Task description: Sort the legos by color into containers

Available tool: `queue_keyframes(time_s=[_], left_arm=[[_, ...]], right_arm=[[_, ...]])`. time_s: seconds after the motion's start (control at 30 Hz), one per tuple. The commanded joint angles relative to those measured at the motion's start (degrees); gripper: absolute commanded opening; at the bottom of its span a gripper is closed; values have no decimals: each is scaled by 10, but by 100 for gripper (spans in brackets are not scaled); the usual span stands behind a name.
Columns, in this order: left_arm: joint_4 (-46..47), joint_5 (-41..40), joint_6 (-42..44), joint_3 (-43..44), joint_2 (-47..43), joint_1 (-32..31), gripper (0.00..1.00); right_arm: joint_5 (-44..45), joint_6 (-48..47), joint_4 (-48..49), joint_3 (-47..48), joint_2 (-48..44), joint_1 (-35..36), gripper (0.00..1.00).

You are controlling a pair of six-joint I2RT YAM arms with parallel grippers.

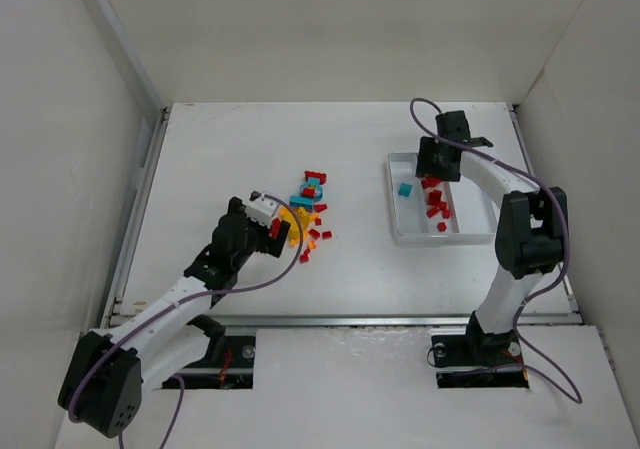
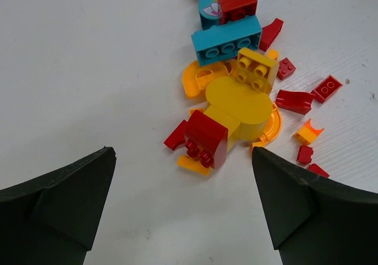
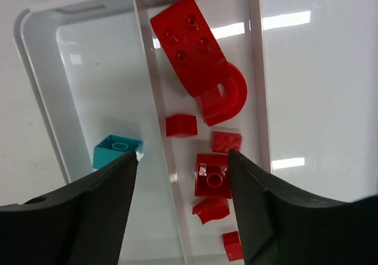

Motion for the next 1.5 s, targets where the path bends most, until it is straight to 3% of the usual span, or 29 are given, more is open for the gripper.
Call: queue_keyframes(time_s=[0.0, 0.17, 0.3, 0.4, 0.57, 0.67, 0.83, 1.17, 1.47], left_arm=[[41, -20, -20, -6, -15, 7, 100], [60, -31, -20, -18, -20, 14, 100], [65, -43, -20, -23, -20, 25, 100], [77, -56, -20, -28, -20, 35, 100], [89, -83, -25, -28, -25, 41, 100], [89, -88, -25, -28, -26, 46, 100], [94, -88, -25, -34, -31, 46, 100], [74, -88, -20, -22, -36, 46, 100], [44, -82, -67, -5, -36, 46, 100]], right_arm=[[12, -9, -13, 37, 2, -2, 69], [41, -9, -18, 31, -25, 12, 72], [33, -32, -23, 31, -55, 69, 71], [7, -38, -11, 31, -50, 213, 69], [-6, -69, 18, 37, 9, 349, 69], [-6, -31, -5, 79, 73, 362, 64], [1, 21, -4, 86, 80, 362, 59], [-2, 20, 11, 70, 98, 385, 54], [-22, 15, 38, 51, 92, 391, 51]])
